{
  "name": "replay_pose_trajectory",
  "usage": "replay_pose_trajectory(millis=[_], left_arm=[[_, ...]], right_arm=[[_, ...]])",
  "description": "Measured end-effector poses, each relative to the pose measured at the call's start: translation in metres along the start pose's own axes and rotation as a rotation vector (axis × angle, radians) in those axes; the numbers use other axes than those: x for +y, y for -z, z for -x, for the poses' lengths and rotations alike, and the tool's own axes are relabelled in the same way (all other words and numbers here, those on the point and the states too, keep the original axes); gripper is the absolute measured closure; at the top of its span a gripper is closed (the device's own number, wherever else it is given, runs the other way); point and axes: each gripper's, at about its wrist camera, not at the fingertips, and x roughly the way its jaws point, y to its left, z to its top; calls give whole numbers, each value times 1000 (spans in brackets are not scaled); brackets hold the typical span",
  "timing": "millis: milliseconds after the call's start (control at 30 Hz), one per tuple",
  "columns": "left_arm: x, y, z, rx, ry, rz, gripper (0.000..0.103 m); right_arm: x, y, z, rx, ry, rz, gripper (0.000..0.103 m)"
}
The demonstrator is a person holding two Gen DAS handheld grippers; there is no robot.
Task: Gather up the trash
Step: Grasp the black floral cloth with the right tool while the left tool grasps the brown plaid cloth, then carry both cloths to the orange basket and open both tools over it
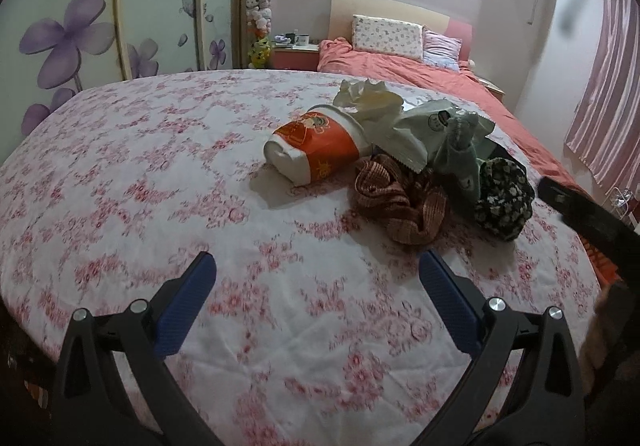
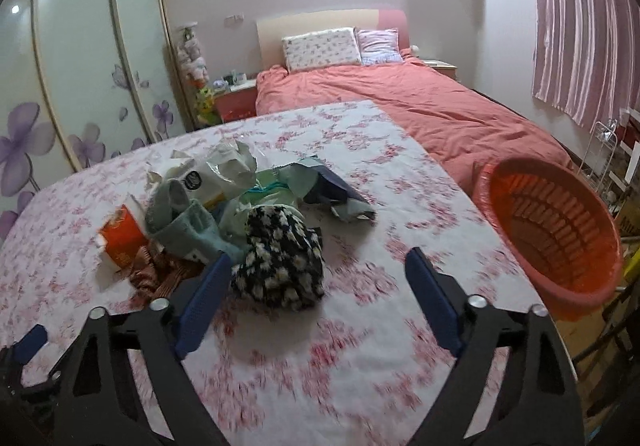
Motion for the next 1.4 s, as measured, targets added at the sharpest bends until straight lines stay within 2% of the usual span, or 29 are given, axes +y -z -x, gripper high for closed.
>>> replay_pose_trajectory(millis=[100, 200, 333, 433, 467, 667, 767, 833, 867, 1000, 1067, 1400], left_arm=[[1, -7, -7, 6, 31, 0, 4], [1, -14, -15, 16, 83, 9, 4], [-3, -21, -26, 33, 138, 30, 4], [-9, -25, -37, 54, 169, 43, 5], [-11, -27, -41, 62, 177, 45, 5], [-26, -37, -64, 108, 194, 24, 23], [-27, -40, -79, 144, 186, 36, 33], [-26, -40, -89, 173, 193, 54, 44], [-27, -40, -92, 170, 188, 55, 45], [-33, -40, -95, 170, 169, 17, 71], [-35, -39, -93, 164, 163, 5, 79], [-28, -40, -38, 47, 154, -30, 84]], right_arm=[[3, -3, -16, 39, -6, -6, 28], [7, -2, -29, 82, -8, -3, 39], [8, 6, -38, 140, -34, 11, 76], [4, 10, -30, 130, -39, 15, 91], [1, 12, -24, 119, -32, 17, 93], [-25, 11, -8, 71, 10, -20, 96], [-34, 10, -3, 62, 23, -25, 96], [-36, 11, -4, 56, 31, -19, 96], [-38, 11, -4, 55, 32, -16, 96], [-40, 12, -1, 54, 27, -17, 96], [-42, 12, 1, 49, 27, -21, 96], [-54, 4, 33, -25, 29, -35, 96]])
